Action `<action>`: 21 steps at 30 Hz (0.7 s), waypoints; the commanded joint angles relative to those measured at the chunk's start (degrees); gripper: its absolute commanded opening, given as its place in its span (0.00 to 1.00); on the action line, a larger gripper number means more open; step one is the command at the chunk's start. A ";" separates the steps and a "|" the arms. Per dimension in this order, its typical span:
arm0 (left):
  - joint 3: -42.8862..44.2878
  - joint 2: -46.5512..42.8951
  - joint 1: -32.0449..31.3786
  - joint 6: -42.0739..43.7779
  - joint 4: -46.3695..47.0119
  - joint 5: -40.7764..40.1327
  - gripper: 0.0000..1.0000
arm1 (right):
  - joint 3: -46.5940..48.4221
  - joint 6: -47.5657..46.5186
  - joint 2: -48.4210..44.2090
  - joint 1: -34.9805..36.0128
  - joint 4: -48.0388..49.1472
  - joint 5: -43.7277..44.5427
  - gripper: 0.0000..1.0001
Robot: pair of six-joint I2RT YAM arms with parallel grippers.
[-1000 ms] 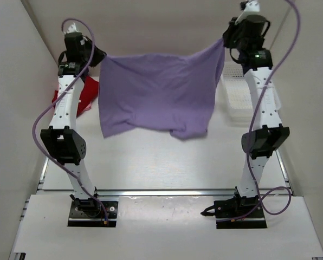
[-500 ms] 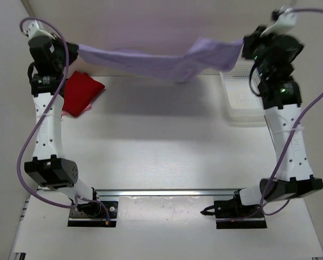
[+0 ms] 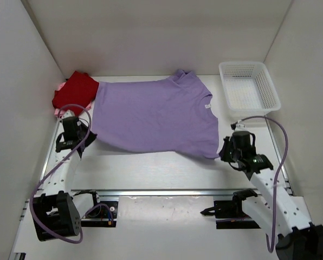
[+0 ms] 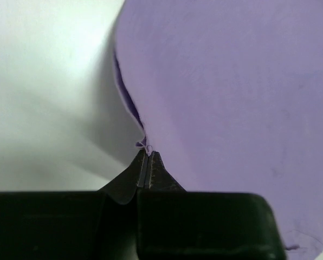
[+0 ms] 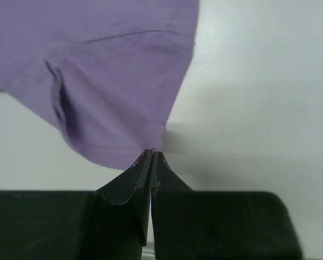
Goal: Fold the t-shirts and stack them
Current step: Flatten out the tshirt
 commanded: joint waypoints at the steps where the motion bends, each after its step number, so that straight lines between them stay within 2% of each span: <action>1: -6.05 -1.38 1.24 0.07 1.37 4.47 0.00 | -3.84 6.45 -8.45 -0.90 -3.15 -8.98 0.00; 2: -9.04 -1.38 2.20 -0.19 1.98 5.45 0.00 | -4.02 7.41 -10.40 -0.82 -5.34 -9.87 0.00; 5: -13.62 -2.52 4.14 0.59 1.81 8.36 0.00 | -0.79 11.19 -12.97 5.14 -10.19 -6.19 0.00; 9: -14.52 -6.91 5.46 2.87 -0.91 8.45 0.00 | -0.07 12.78 -13.84 7.62 -14.24 -6.80 0.00; 11: -12.94 -7.36 4.32 2.01 -1.01 7.14 0.00 | -0.25 10.77 -12.98 6.31 -12.49 -6.10 0.00; 13: -10.65 -6.57 3.18 0.95 0.48 6.60 0.00 | 0.80 7.78 -9.73 1.24 -8.11 -8.54 0.00; 17: -6.17 0.98 2.21 -2.47 4.87 6.43 0.00 | 3.35 2.86 0.11 -8.09 2.61 -13.48 0.00; 20: -5.64 4.06 3.44 -6.07 8.13 9.85 0.00 | 8.00 1.45 6.16 -7.59 7.45 -10.07 0.00; 21: -4.94 4.41 3.44 -6.69 8.75 8.81 0.00 | 9.75 1.97 8.10 -6.71 9.30 -9.62 0.00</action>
